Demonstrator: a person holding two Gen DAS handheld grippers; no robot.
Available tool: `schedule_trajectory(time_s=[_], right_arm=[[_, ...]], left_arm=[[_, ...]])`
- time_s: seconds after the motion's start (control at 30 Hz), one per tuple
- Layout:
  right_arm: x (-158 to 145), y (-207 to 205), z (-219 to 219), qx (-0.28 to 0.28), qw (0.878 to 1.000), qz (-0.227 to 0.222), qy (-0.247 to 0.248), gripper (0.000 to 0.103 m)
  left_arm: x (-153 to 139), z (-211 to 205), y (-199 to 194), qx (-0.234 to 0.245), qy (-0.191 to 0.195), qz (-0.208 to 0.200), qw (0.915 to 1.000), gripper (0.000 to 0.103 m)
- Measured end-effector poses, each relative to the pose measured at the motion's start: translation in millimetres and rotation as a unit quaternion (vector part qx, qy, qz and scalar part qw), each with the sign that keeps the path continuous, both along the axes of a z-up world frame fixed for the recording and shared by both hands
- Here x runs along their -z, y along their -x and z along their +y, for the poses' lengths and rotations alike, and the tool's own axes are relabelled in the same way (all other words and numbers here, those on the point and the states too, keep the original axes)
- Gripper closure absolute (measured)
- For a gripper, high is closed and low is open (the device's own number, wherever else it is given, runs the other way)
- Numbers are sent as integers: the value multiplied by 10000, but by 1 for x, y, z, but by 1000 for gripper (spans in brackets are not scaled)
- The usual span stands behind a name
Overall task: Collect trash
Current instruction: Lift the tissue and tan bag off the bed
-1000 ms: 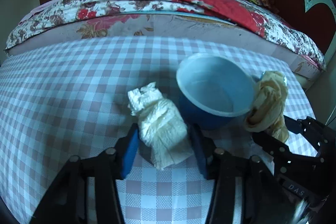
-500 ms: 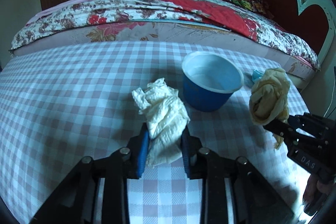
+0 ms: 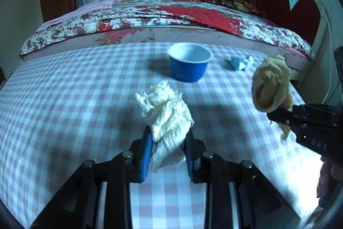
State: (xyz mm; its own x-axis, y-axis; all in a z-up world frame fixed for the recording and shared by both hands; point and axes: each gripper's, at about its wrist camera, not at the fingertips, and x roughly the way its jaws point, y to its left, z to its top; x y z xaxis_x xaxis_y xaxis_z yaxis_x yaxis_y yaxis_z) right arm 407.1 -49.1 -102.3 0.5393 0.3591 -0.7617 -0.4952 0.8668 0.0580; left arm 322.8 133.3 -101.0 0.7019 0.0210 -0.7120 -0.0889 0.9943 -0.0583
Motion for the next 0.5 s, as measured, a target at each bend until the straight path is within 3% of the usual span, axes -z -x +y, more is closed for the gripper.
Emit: schedule_trajectory(time_s=[0.5], right_arm=[[-36,108,-73,475,9979,-231,-379,77]], left_arm=[[-32,-56,97,509,19,-315,9982,75]])
